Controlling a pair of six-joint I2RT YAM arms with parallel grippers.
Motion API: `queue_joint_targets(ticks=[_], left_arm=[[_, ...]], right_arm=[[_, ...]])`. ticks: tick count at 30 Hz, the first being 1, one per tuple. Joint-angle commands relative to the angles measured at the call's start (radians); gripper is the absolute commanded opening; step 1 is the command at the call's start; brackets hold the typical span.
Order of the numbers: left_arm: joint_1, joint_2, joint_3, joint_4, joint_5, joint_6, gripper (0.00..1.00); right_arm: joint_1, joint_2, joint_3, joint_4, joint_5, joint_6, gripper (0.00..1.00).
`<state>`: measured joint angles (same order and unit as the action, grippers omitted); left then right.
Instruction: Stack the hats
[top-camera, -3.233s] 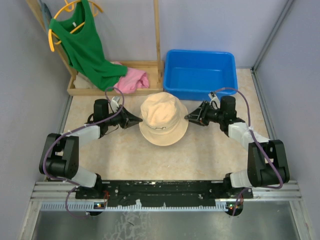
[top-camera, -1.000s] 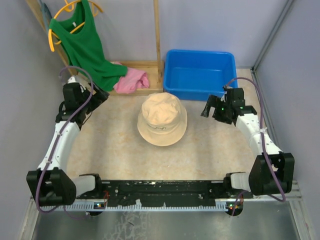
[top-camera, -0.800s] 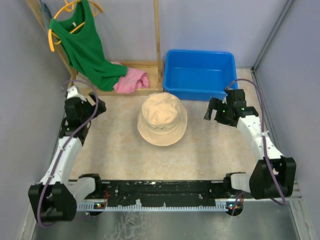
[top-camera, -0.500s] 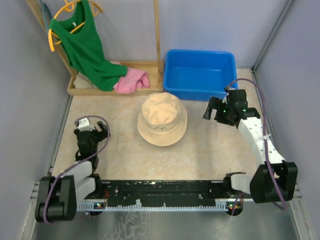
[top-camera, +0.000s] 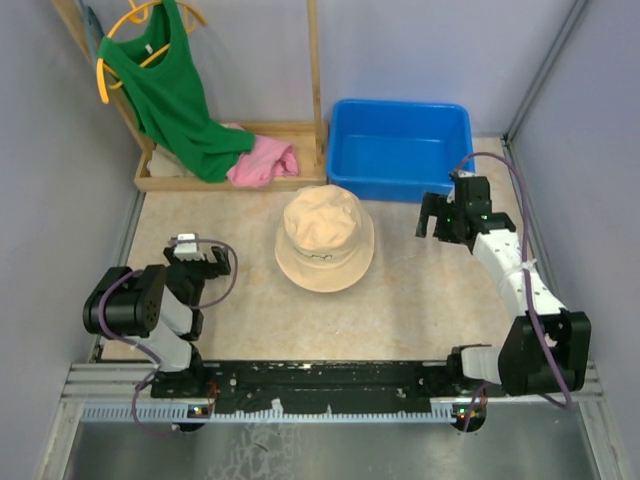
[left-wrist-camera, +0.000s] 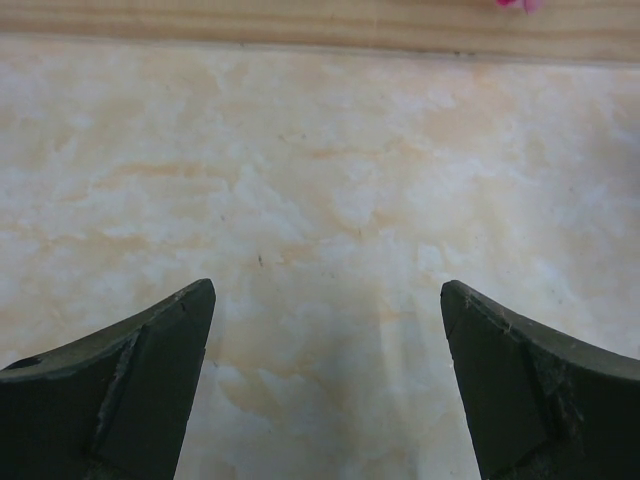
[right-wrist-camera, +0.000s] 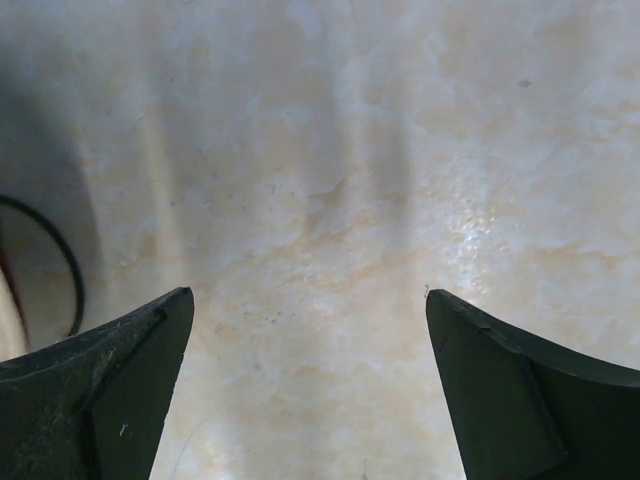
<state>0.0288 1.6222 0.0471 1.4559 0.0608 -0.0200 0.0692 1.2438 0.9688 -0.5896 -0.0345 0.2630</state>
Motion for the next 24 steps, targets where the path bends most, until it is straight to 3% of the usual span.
queue_joint_targets(ticks=[1, 3, 10, 13, 16, 22, 24], left_arm=[[0.004, -0.026, -0.003, 0.192, 0.004, 0.011, 0.99], [0.004, -0.007, 0.011, 0.2, 0.022, 0.019, 0.99], [0.004, -0.019, 0.035, 0.143, 0.006, 0.015, 0.99], [0.002, -0.034, 0.107, -0.008, 0.012, 0.018, 0.99], [-0.006, -0.03, 0.192, -0.17, 0.133, 0.088, 0.99], [-0.008, -0.028, 0.194, -0.172, 0.155, 0.096, 0.99], [-0.007, -0.028, 0.194, -0.172, 0.154, 0.096, 0.99]], right_arm=[[-0.002, 0.047, -0.012, 0.16, 0.122, -0.186, 0.99], [-0.002, 0.04, -0.073, 0.254, 0.101, -0.27, 0.99], [-0.008, 0.005, -0.322, 0.703, 0.064, -0.211, 0.99], [-0.016, 0.038, -0.424, 0.873, 0.103, -0.197, 0.99], [-0.016, 0.023, -0.521, 1.079, 0.119, -0.208, 0.99], [-0.018, 0.003, -0.772, 1.609, 0.225, -0.242, 0.99], [-0.019, 0.035, -0.783, 1.653, 0.217, -0.249, 0.99]])
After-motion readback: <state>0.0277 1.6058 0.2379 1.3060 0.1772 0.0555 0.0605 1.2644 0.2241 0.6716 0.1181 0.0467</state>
